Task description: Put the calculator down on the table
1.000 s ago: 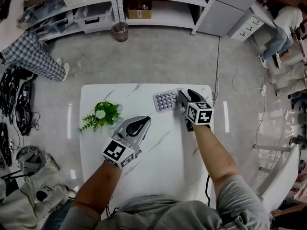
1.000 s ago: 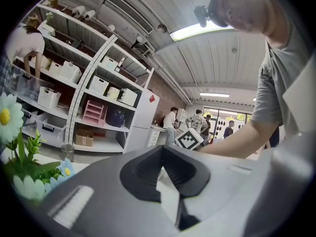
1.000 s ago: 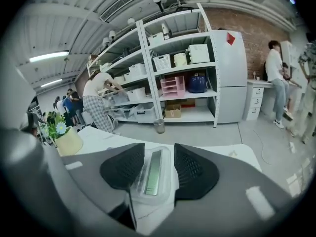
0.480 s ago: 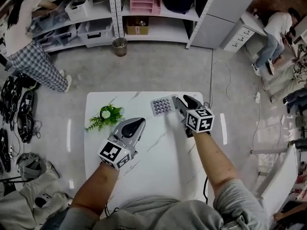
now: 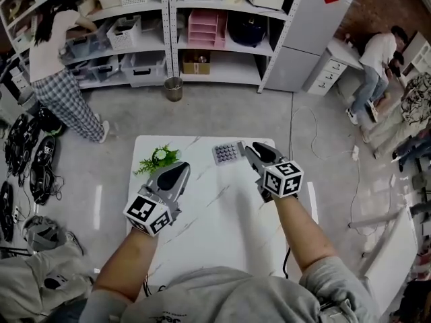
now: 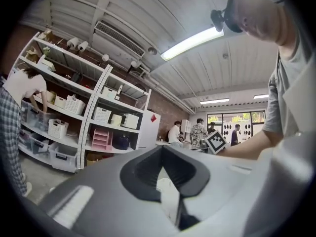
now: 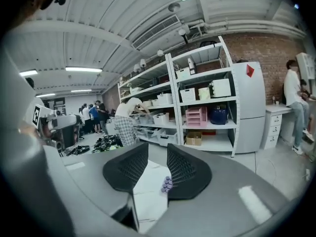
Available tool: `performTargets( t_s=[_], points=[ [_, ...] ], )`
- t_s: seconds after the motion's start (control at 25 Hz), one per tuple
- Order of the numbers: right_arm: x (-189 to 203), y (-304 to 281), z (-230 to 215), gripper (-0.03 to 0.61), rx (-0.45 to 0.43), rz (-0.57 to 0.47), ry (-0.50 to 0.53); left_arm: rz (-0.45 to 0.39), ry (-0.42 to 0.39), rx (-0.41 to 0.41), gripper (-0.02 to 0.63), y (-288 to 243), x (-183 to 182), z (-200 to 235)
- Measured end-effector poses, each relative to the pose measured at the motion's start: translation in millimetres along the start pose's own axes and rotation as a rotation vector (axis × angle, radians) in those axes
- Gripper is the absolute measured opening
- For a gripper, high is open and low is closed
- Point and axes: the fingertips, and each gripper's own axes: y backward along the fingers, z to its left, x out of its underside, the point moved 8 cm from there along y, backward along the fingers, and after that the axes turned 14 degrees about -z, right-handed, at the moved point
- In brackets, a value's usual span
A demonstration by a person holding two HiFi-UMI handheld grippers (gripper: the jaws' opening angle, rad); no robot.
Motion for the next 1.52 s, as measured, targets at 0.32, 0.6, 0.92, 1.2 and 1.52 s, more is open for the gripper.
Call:
performTargets(
  t_s=[0.32, 0.6, 0.92, 1.2, 1.52],
  points=[
    [-44, 50, 70, 0.067, -0.089, -0.063, 0.038, -0.047, -0.027, -0.005, 0.061, 53, -70, -28],
    [-62, 104, 131, 0.005, -0.108, -0.120, 0.076, -0.038, -0.036, 0.022, 0.061, 99, -104, -51],
    [-61, 196, 128, 0.003, -0.184, -0.121, 0.091, -0.028, -0.033, -0.038, 0.061, 119, -97, -129],
    [-62, 231, 112, 0.003, -0.238, -0.128, 0.062, -0.056, -0.038, -0.121, 0.061, 131, -95, -162],
    [-65, 212, 139, 0.003, -0.221, -0.177, 0.046, -0.048, -0.038, -0.074, 0.061, 147, -106, -142]
  ],
)
